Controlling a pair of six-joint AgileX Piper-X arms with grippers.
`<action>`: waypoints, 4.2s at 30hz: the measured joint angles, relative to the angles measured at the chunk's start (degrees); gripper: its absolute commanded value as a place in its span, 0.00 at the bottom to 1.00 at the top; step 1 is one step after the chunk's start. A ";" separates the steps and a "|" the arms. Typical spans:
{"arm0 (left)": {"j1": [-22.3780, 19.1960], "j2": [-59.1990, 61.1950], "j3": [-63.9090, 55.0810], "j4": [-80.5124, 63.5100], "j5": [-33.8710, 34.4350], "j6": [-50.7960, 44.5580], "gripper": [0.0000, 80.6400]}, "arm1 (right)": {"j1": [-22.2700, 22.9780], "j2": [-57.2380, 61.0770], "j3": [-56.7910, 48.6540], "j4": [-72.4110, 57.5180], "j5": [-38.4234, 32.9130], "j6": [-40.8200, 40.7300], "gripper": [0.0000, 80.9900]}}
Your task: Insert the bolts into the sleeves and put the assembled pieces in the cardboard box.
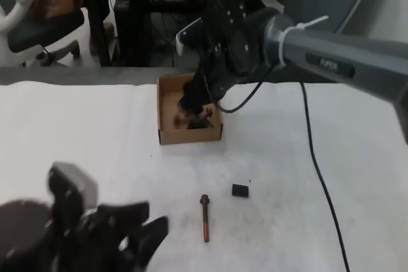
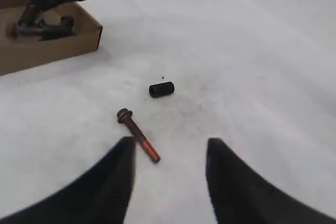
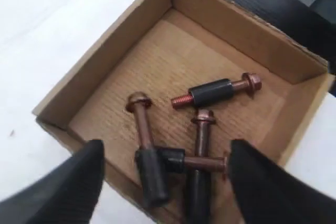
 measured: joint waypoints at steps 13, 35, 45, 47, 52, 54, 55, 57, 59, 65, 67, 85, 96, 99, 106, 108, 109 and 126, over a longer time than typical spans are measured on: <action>-0.66 43.07 -34.92 12.99 16.74 23.21 0.69 | -6.32 -17.37 -0.16 11.61 -4.65 -3.24 0.78; -6.42 68.96 -77.66 58.87 -2.79 71.01 0.58 | -15.61 -29.60 9.29 23.32 -21.15 2.72 0.78; -8.00 72.17 -79.67 61.17 -5.99 73.33 0.32 | -16.59 -37.26 19.03 22.51 -21.70 3.11 0.78; -9.02 72.45 -79.95 61.97 -7.59 73.12 0.02 | -16.67 -38.47 19.77 22.19 -21.67 3.14 0.78; -12.09 72.44 -80.33 62.11 -15.75 71.87 0.02 | -17.09 -41.25 21.33 22.14 -21.80 3.14 0.63; -12.97 72.44 -80.59 61.97 -17.21 67.90 0.02 | -17.48 -42.65 22.12 22.31 -21.80 3.14 0.54; -13.04 72.24 -80.59 61.89 -17.10 66.18 0.02 | -17.74 -43.53 22.59 22.50 -21.80 3.14 0.49; -12.67 71.54 -80.59 62.01 -15.58 63.23 0.02 | -18.20 -45.51 23.69 22.78 -21.80 3.14 0.47; -12.08 70.58 -80.29 62.43 -13.95 61.12 0.02 | -18.57 -47.46 24.65 22.77 -21.80 3.14 0.47; -5.32 56.77 -76.12 63.35 -4.49 52.90 0.02 | -19.57 -59.49 33.07 23.07 -21.80 4.08 0.66; -2.24 50.48 -72.09 61.54 -1.93 50.71 0.02 | -19.29 -62.41 36.16 23.03 -21.80 6.25 0.79; -0.43 -6.02 -15.64 15.95 5.91 13.04 0.02 | 0.82 -39.82 46.90 1.48 -6.43 27.56 0.74; -0.67 -25.87 -4.45 16.53 3.25 4.34 0.02 | 4.95 -16.35 25.74 6.90 -1.44 28.54 0.74; -0.67 -29.67 -4.09 19.48 3.25 3.90 0.02 | 5.94 -12.89 22.36 7.88 -0.43 28.54 0.74; -0.67 -31.22 -3.98 23.51 3.25 4.38 0.02 | 8.05 -7.26 19.52 12.53 0.50 28.54 0.64; -0.67 -31.22 -4.02 23.80 3.25 4.63 0.02 | 8.50 -6.55 19.52 13.42 0.94 28.54 0.44; -0.67 -31.22 -4.02 23.78 3.25 4.76 0.02 | 8.63 -6.26 19.52 13.43 1.00 28.54 0.28; -0.67 -31.36 -0.23 21.71 0.60 6.04 0.02 | 12.10 -22.04 20.34 5.91 8.91 19.94 0.01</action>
